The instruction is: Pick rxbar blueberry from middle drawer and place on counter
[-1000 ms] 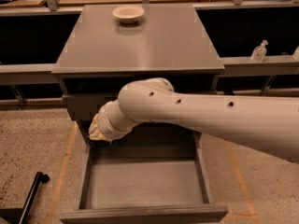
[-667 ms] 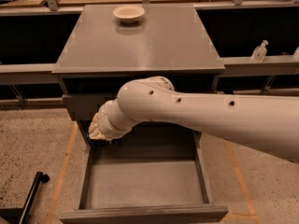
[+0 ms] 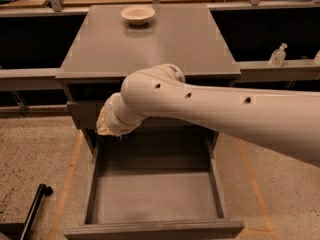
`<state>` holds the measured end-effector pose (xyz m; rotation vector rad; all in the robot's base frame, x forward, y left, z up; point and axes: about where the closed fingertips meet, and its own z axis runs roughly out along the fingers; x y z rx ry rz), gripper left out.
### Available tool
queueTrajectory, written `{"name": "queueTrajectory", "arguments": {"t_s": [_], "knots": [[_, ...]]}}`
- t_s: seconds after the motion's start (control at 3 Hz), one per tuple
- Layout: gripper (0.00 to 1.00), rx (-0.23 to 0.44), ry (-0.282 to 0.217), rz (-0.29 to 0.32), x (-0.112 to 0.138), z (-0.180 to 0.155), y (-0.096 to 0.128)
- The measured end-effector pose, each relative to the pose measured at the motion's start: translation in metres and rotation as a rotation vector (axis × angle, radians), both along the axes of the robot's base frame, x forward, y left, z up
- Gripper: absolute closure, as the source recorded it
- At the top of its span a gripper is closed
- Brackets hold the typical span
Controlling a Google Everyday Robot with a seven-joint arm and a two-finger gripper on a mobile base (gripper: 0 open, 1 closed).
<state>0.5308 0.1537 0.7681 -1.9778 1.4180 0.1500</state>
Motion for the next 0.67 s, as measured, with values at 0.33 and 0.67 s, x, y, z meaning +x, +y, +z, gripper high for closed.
{"name": "queueTrajectory", "arguments": {"t_s": [0.33, 0.67], "knots": [[1.0, -0.016, -0.096, -0.043, 0.031, 0.034, -0.019], [1.0, 0.001, -0.185, -0.103, 0.069, 0.071, -0.048]]}}
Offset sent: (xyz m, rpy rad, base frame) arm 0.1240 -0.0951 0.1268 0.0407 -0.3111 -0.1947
